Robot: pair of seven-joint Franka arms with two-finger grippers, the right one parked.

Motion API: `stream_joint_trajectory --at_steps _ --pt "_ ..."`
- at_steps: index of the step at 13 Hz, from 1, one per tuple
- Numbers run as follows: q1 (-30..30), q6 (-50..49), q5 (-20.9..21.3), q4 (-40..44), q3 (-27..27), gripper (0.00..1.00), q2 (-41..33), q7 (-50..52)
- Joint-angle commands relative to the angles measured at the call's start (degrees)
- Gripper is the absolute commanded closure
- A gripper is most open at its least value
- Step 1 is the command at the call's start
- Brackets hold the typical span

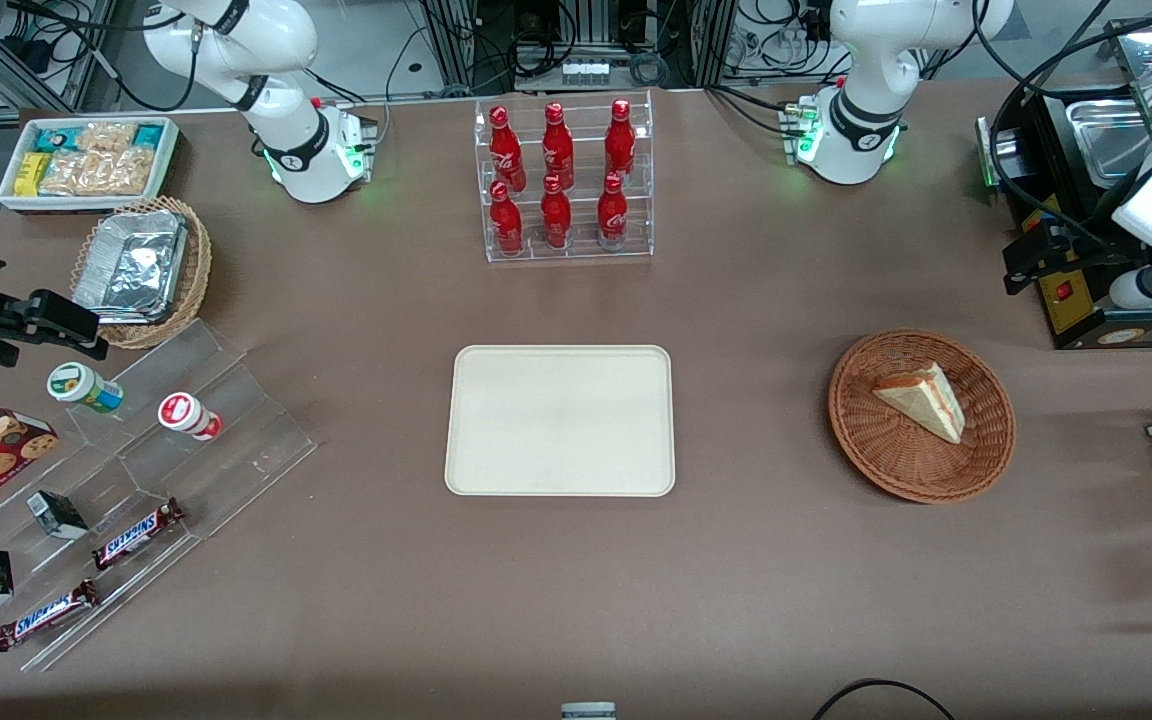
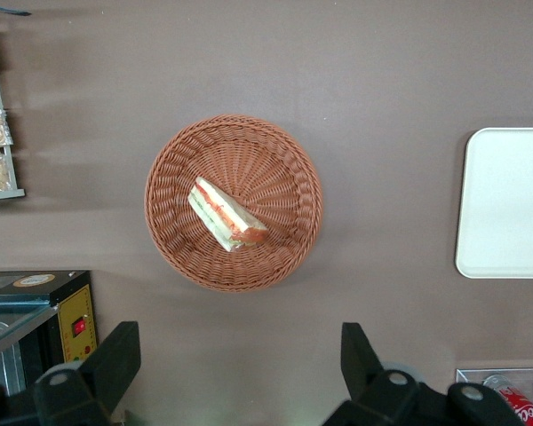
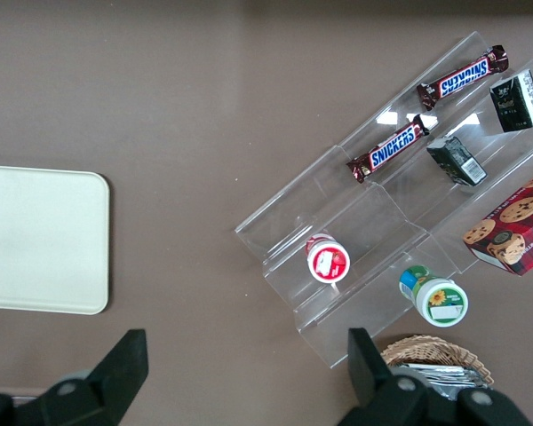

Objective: Place sandwich from basket to tray

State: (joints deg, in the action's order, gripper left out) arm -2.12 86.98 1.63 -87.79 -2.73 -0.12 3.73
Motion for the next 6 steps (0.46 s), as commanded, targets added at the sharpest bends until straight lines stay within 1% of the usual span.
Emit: stream_joint_trajectory --at_steps 1,6 --pt "-0.4 -0.6 0.4 0.1 -0.2 0.0 -0.7 0.0" --pt "0.1 -0.7 0.2 0.0 0.2 0.0 -0.1 0.9"
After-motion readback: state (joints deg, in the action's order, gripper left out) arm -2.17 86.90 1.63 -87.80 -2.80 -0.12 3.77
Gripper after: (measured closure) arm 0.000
